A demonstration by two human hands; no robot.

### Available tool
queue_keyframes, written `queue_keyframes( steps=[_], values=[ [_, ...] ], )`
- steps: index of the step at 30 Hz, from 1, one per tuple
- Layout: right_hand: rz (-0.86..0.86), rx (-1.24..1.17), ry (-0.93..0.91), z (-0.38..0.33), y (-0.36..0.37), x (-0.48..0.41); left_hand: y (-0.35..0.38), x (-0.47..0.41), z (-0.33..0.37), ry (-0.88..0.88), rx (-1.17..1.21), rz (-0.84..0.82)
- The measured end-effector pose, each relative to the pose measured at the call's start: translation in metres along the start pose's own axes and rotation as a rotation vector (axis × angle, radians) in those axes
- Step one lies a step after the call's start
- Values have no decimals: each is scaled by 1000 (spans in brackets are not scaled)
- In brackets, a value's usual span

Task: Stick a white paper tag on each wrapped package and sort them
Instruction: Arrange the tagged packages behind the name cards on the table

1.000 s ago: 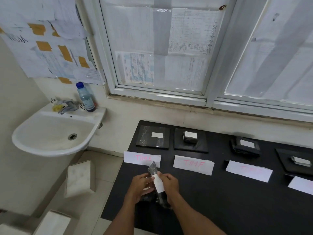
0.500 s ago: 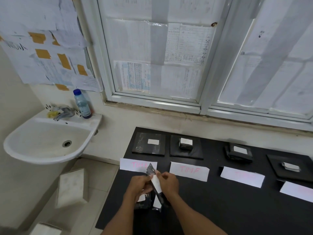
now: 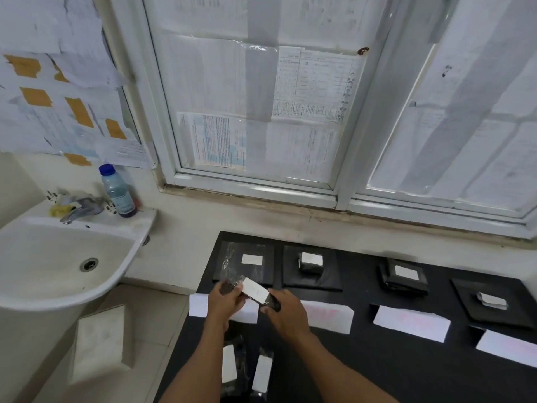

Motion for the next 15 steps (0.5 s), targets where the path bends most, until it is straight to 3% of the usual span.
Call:
queue_keyframes(
  steps=[3,9,15],
  values=[
    [-59,51,-15,-2,-1,-42,4,-27,15,38,-65,25],
    [-107,130,14,-5,15,-126,0,-97,26,-52,-165,130],
    [-154,130,54,17,45,-178,7,-146,26,-22,-562,203]
  ],
)
Point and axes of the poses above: each hand's wrist, its own x-axis away from the middle knuckle, its own y-axis out of the palm, z = x × y, the point moved 3 cm from there along -x, towards the middle knuckle, and after that the axes turned 2 degrees about y, right-handed, at the moved point
